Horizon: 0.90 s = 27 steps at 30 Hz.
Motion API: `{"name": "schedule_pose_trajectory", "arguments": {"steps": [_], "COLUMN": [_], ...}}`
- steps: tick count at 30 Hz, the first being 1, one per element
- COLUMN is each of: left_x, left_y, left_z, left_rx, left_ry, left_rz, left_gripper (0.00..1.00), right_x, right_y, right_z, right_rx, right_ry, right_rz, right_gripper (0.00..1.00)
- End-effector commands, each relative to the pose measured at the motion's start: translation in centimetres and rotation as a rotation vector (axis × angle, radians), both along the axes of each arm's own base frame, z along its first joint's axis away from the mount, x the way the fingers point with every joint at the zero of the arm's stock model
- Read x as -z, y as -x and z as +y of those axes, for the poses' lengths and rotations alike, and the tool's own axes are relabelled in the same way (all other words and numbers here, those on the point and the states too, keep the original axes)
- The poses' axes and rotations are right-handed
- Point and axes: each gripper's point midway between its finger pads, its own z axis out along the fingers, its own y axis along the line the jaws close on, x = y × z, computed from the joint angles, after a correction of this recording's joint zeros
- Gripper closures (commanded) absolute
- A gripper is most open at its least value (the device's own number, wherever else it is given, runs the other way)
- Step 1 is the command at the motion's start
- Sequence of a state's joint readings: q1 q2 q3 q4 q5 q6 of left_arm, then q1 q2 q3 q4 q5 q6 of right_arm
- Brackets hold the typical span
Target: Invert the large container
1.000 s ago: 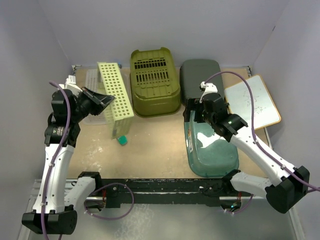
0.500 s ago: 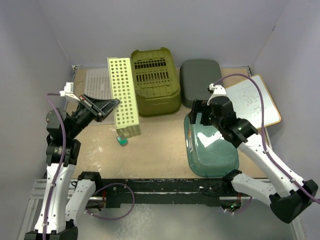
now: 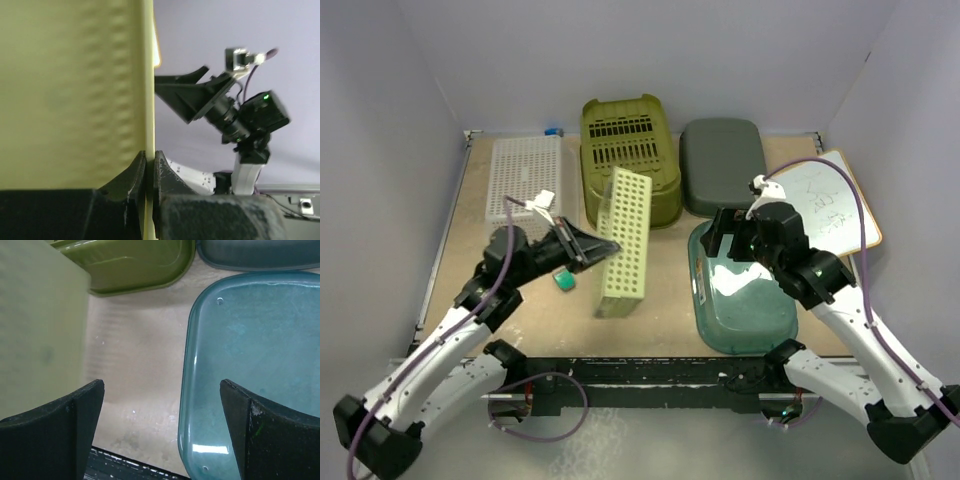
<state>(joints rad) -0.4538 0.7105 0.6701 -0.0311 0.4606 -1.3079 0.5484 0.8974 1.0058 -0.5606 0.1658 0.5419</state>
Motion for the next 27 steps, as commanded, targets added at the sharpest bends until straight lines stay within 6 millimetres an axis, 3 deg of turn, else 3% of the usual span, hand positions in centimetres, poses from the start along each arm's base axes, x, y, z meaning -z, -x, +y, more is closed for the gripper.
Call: {"name": "schedule_pose_trajectory", "arguments": {"steps": [1,6,10,21,27], "left_x": [-2.2,-1.3,-0.5,1.9,6.2], "left_y": [1.0,1.7,2.1,2.7,3.0], "left_z": [-4.0,-7.0,-7.8,-6.7,-5.4], "left_rx": [0.048,0.105,0.132,0.110,0.063], "left_ry": [0.034,0.022,0.078,0.300,0.321], "left_rz": [-0.116,-0.096,-0.058,0.069,0.220], "left_gripper": [1.00,1.00,1.00,1.00,1.00], "right_x": [-1.0,-0.9,-1.0,-1.8,-1.1], "right_y": [0.7,1.2,1.4,1.3,1.2], "right_z": [-1.0,-1.5,-1.9,-2.5,-2.2], "right_rx": [0.034,0.045,0.051,0.060,0.051], "right_ry": [-0.010,-0.001,0.013,0.028,0.026], "right_rz": [-0.011,-0.008,-0.014,-0.049,-0.038], "right_gripper": [0.00,0.00,0.00,0.00,0.00]}}
